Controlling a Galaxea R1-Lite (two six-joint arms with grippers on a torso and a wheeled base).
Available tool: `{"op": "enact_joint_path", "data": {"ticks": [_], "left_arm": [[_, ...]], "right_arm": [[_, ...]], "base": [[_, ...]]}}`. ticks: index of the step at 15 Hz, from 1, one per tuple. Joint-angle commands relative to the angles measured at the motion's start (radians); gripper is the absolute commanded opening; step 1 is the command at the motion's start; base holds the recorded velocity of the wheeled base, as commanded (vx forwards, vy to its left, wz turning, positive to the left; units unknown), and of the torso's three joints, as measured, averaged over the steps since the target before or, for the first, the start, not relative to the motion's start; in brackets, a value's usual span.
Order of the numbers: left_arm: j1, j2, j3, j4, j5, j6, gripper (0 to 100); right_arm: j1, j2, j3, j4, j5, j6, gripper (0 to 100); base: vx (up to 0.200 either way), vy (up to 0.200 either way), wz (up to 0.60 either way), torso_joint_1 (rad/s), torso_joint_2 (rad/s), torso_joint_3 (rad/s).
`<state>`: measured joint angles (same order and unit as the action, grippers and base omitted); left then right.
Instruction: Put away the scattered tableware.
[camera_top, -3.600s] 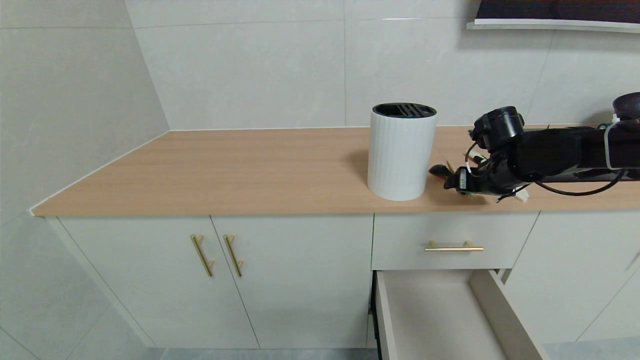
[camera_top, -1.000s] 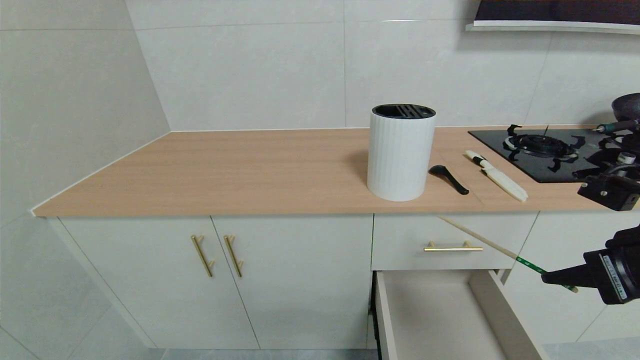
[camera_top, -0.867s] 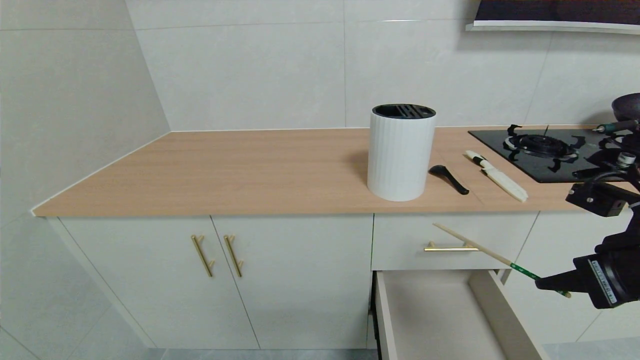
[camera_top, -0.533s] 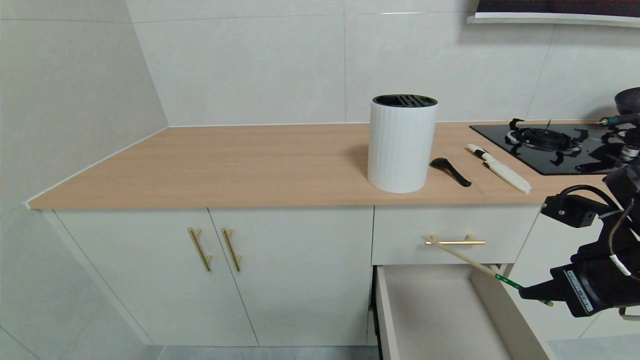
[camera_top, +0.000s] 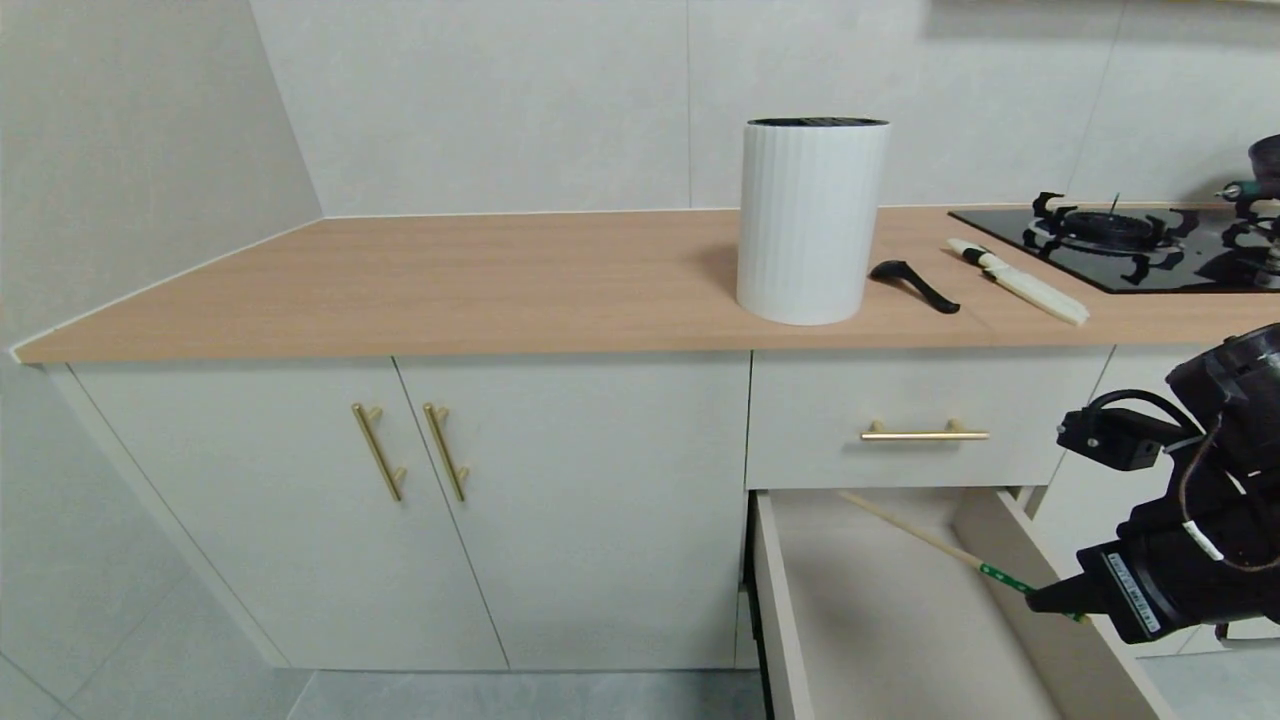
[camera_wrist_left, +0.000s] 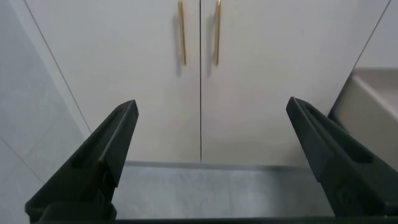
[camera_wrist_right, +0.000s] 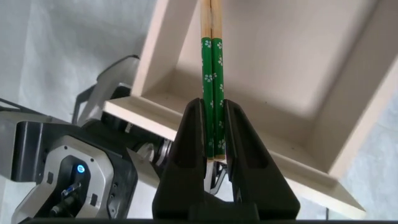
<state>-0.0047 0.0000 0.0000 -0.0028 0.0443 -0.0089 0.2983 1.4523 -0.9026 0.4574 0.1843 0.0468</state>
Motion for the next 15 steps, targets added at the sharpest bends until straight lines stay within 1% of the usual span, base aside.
{"op": "enact_joint_path", "data": {"ticks": [1, 6, 11, 14, 15], "left_arm": [[0.0, 0.0, 0.0, 0.0, 0.0, 0.001, 100], [0.0, 0.0, 0.0, 0.0, 0.0, 0.0, 100], [0.0, 0.0, 0.0, 0.0, 0.0, 0.0, 100], [0.0, 0.0, 0.0, 0.0, 0.0, 0.001, 100], [0.0, 0.0, 0.0, 0.0, 0.0, 0.0, 100]], "right_arm": [[0.001, 0.011, 0.001, 0.0, 0.0, -0.001, 0], [0.001, 0.023, 0.004, 0.0, 0.001, -0.001, 0], [0.002, 0.036, 0.008, -0.017, 0.001, -0.005, 0], [0.012, 0.102, 0.011, -0.065, -0.002, 0.007, 0], [0.028, 0.168, 0.007, -0.083, -0.011, 0.03, 0]], "base": [[0.0, 0.0, 0.0, -0.154, 0.46, 0.305], [0.0, 0.0, 0.0, -0.121, 0.42, 0.299], [0.0, 0.0, 0.0, -0.016, 0.06, 0.04], [0.0, 0.0, 0.0, 0.0, 0.0, 0.0], [0.0, 0.0, 0.0, 0.0, 0.0, 0.0]]}}
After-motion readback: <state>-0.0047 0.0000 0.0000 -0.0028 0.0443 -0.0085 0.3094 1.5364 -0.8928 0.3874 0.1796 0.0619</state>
